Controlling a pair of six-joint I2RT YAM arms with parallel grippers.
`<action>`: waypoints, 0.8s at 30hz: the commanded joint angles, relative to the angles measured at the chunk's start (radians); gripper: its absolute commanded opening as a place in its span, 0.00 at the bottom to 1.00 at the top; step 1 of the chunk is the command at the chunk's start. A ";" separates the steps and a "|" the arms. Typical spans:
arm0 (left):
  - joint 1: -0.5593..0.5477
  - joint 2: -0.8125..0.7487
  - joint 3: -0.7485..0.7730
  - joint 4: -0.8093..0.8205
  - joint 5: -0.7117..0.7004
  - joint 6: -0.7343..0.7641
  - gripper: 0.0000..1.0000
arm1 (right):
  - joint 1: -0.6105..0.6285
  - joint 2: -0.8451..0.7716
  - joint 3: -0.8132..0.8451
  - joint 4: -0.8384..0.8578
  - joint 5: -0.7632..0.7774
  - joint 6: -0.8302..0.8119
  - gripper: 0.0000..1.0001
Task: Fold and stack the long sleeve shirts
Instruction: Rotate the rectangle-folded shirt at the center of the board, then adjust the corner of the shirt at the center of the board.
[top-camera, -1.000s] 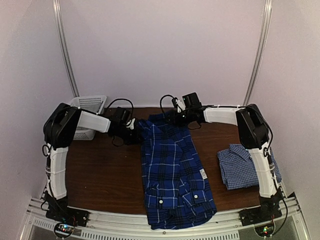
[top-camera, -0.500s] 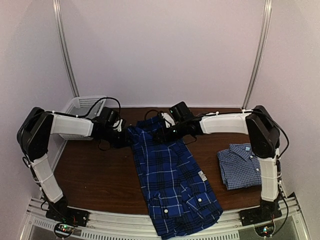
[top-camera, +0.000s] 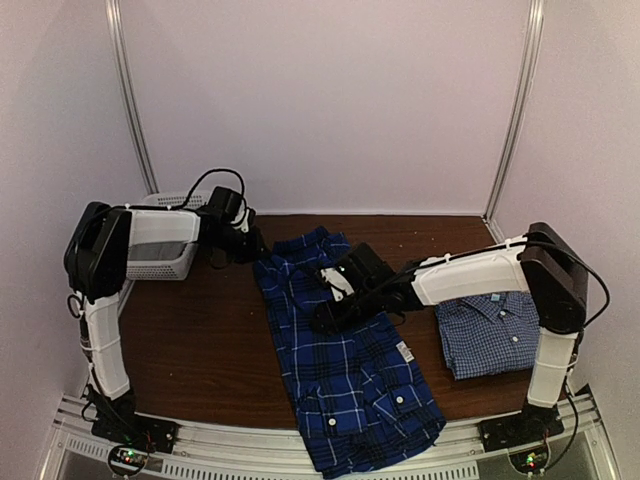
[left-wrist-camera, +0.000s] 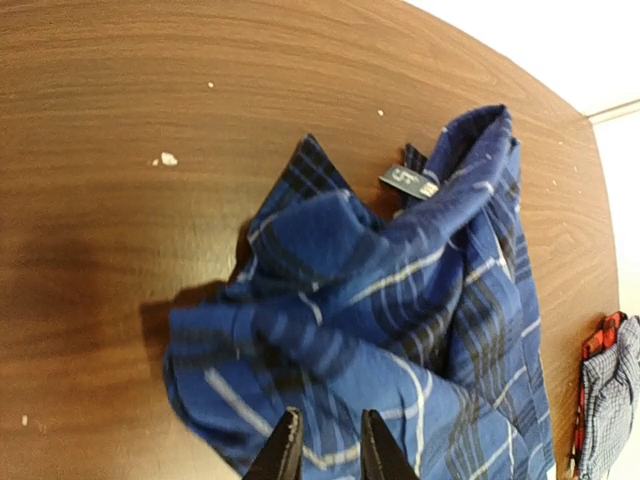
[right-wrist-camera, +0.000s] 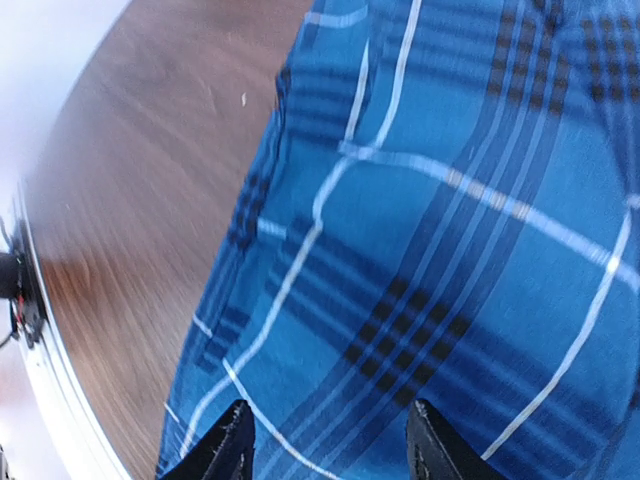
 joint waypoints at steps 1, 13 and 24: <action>0.014 0.095 0.091 -0.053 0.010 0.034 0.19 | 0.029 -0.035 -0.040 -0.003 0.054 0.003 0.53; 0.018 0.248 0.234 -0.029 0.105 0.049 0.23 | 0.112 0.045 -0.080 -0.001 0.056 -0.025 0.53; 0.020 0.309 0.415 -0.082 0.089 0.124 0.28 | 0.130 0.098 -0.107 0.004 0.046 -0.037 0.54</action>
